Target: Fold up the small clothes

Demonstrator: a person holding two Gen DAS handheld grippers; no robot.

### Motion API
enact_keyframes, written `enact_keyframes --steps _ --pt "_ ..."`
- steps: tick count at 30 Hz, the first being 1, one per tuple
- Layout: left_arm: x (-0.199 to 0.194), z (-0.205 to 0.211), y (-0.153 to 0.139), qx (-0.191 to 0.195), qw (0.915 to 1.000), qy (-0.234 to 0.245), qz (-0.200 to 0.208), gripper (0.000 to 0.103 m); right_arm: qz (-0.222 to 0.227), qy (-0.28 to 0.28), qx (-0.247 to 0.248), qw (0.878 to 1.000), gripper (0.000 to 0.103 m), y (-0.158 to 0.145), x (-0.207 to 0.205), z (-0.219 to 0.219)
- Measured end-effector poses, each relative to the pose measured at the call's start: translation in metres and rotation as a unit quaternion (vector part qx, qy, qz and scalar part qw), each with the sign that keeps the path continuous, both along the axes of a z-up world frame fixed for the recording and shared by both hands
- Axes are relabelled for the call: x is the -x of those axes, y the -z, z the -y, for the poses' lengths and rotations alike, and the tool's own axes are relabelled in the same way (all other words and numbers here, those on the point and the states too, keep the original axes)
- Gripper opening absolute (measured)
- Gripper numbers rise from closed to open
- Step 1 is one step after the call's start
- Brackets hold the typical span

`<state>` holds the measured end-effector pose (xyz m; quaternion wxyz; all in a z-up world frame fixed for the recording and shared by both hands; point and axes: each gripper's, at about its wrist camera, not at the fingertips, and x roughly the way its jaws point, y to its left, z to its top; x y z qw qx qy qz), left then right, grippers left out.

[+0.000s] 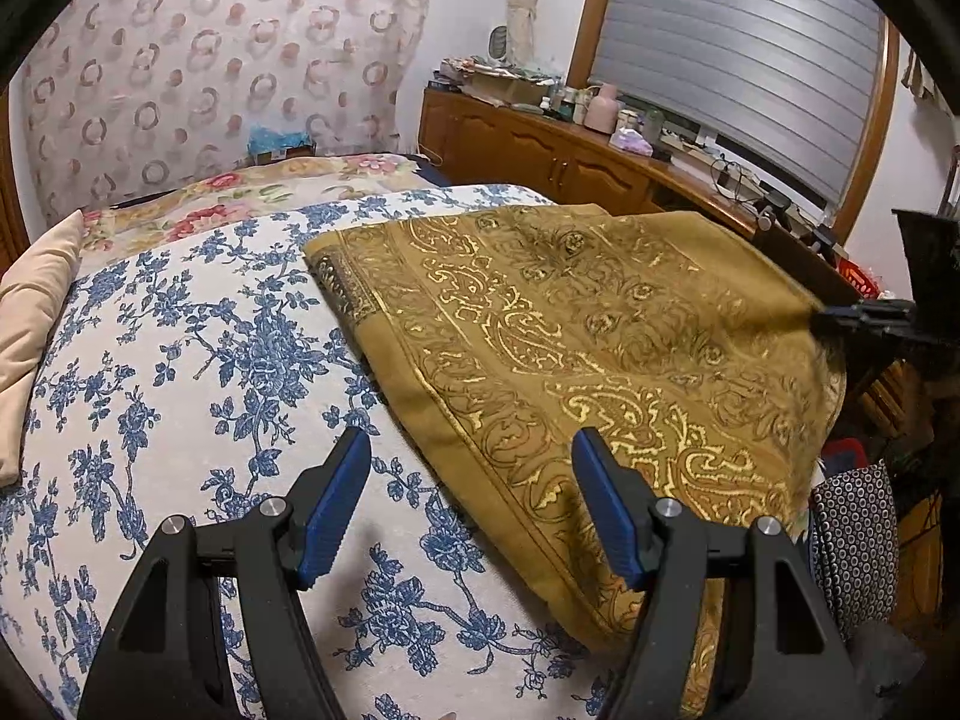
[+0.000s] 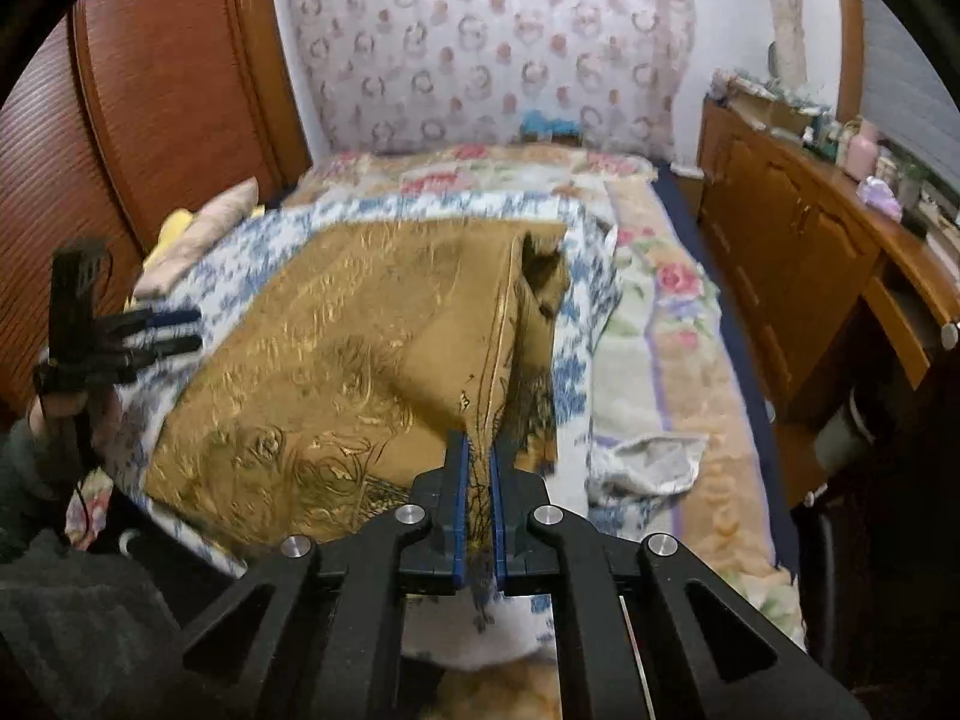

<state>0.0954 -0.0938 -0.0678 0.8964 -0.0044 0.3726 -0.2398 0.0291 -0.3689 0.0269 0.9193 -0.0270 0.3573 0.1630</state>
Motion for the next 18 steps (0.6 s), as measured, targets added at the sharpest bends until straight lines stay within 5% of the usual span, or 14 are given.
enact_keyframes --steps 6,8,10,18 --pt "-0.017 0.000 -0.007 -0.014 0.9999 -0.003 0.008 0.070 0.005 0.002 0.019 1.000 0.017 -0.004 -0.011 -0.006" --pt "-0.025 0.000 -0.009 -0.019 0.9998 -0.003 0.009 0.070 0.016 -0.004 0.021 1.000 0.034 -0.014 -0.020 -0.012" --pt "-0.037 0.002 -0.010 -0.024 0.9997 -0.002 0.009 0.076 0.029 -0.002 0.024 0.999 0.041 -0.019 -0.032 -0.016" --pt "-0.079 0.009 -0.006 -0.041 0.9991 -0.011 0.004 0.079 0.042 0.007 0.015 0.999 0.042 -0.014 -0.125 -0.020"
